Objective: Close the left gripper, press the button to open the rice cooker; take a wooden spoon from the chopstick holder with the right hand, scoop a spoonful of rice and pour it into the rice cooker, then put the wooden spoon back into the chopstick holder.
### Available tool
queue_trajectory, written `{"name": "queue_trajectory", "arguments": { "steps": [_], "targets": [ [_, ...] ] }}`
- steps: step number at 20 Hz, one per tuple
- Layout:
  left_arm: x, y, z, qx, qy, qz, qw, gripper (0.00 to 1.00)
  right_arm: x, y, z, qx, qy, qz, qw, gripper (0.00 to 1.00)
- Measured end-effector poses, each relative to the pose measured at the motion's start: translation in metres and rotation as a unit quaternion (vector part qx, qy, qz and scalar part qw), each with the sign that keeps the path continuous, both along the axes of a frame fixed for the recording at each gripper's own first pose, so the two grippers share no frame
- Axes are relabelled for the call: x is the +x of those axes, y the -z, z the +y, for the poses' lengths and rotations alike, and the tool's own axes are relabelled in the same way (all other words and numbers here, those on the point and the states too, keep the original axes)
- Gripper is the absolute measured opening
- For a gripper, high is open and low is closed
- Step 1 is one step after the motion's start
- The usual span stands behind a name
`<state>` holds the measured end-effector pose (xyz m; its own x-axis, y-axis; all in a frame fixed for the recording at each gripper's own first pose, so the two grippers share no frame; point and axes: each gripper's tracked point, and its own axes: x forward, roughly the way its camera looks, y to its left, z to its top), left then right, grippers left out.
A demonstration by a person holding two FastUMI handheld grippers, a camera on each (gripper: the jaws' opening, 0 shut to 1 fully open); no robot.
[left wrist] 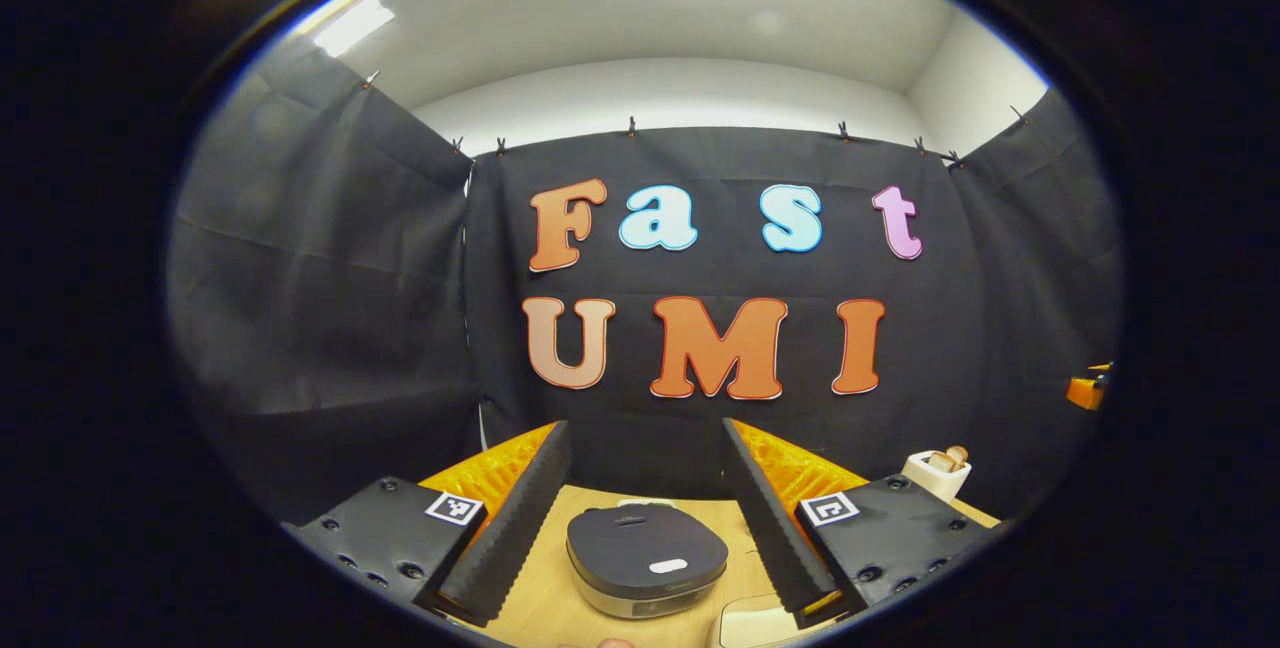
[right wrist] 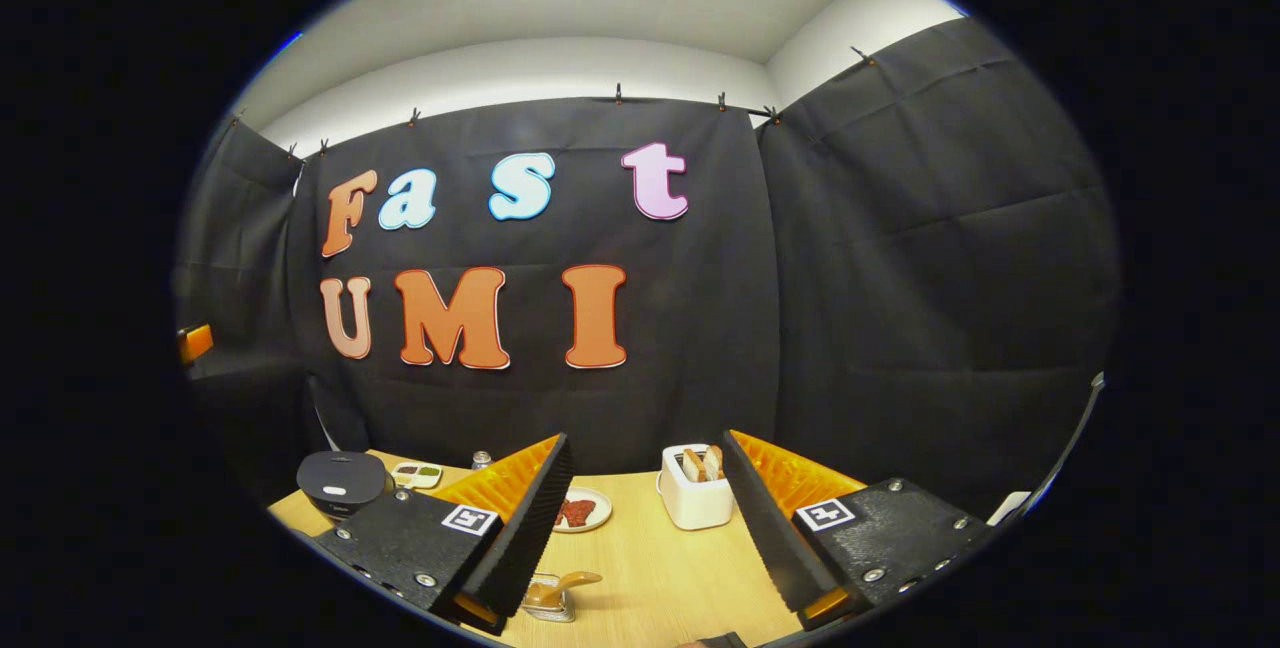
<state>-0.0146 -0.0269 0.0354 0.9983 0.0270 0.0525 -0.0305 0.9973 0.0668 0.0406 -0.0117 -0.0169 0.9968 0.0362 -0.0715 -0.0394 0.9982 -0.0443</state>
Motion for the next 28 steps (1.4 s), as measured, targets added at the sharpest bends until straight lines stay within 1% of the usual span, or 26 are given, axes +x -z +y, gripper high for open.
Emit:
{"name": "queue_trajectory", "arguments": {
  "steps": [2, 4, 6, 8, 9, 12, 14, 18, 20, 21, 24, 25, 26, 27, 28],
  "targets": [
    [-0.002, 0.001, -0.004, 0.007, 0.006, 0.002, 1.0, 1.0, -0.002, -0.002, -0.002, 0.003, 0.007, -0.001, 1.0, 0.93],
    [-0.003, 0.007, -0.004, 0.008, 0.007, 0.012, 1.0, 0.98, -0.003, -0.006, -0.004, 0.009, 0.014, -0.006, 1.0, 0.93],
    [-0.007, 0.007, -0.01, -0.008, 0.02, 0.013, 1.0, 1.0, -0.003, -0.007, -0.007, 0.012, 0.016, -0.007, 1.0, 0.93],
    [-0.01, 0.005, -0.011, -0.023, 0.031, 0.004, 0.999, 0.99, -0.007, -0.005, -0.013, 0.013, 0.023, -0.003, 1.0, 0.93],
    [-0.01, 0.006, -0.008, -0.021, 0.028, 0.006, 0.999, 0.98, -0.007, -0.002, -0.013, 0.013, 0.025, 0.003, 1.0, 0.93],
    [-0.007, 0.002, 0.007, -0.002, 0.011, 0.006, 1.0, 1.0, -0.01, 0.001, -0.01, 0.006, 0.024, 0.008, 1.0, 0.93],
    [-0.006, 0.009, 0.009, -0.006, 0.014, 0.02, 1.0, 0.98, -0.012, 0.002, -0.006, 0.006, 0.021, 0.012, 1.0, 0.93],
    [-0.006, 0.023, 0.008, -0.019, 0.021, 0.044, 0.999, 1.0, -0.013, 0.006, 0.0, 0.005, 0.012, 0.02, 1.0, 0.93],
    [-0.005, 0.025, 0.007, -0.02, 0.025, 0.048, 0.998, 0.79, -0.011, 0.005, 0.001, -0.002, 0.012, 0.017, 1.0, 0.93],
    [-0.005, 0.024, 0.009, -0.016, 0.021, 0.047, 0.999, 0.68, -0.011, 0.003, 0.003, -0.003, 0.011, 0.017, 1.0, 0.93],
    [-0.008, 0.023, 0.007, -0.006, 0.025, 0.045, 0.999, 0.36, -0.011, 0.004, 0.008, -0.001, 0.007, 0.017, 1.0, 0.93],
    [-0.007, 0.021, 0.016, -0.004, 0.012, 0.04, 0.999, 0.26, -0.012, 0.004, 0.008, -0.001, 0.008, 0.018, 1.0, 0.93],
    [-0.004, 0.02, 0.015, -0.002, 0.014, 0.04, 0.999, 0.15, -0.011, 0.005, 0.008, -0.001, 0.008, 0.019, 1.0, 0.98],
    [-0.003, 0.02, 0.014, -0.004, 0.023, 0.044, 0.999, 0.14, -0.011, 0.005, 0.008, -0.001, 0.009, 0.019, 1.0, 0.93],
    [0.0, 0.026, 0.012, -0.008, 0.024, 0.046, 0.999, 0.11, -0.011, 0.005, 0.009, -0.001, 0.009, 0.02, 1.0, 0.93]
  ]
}}
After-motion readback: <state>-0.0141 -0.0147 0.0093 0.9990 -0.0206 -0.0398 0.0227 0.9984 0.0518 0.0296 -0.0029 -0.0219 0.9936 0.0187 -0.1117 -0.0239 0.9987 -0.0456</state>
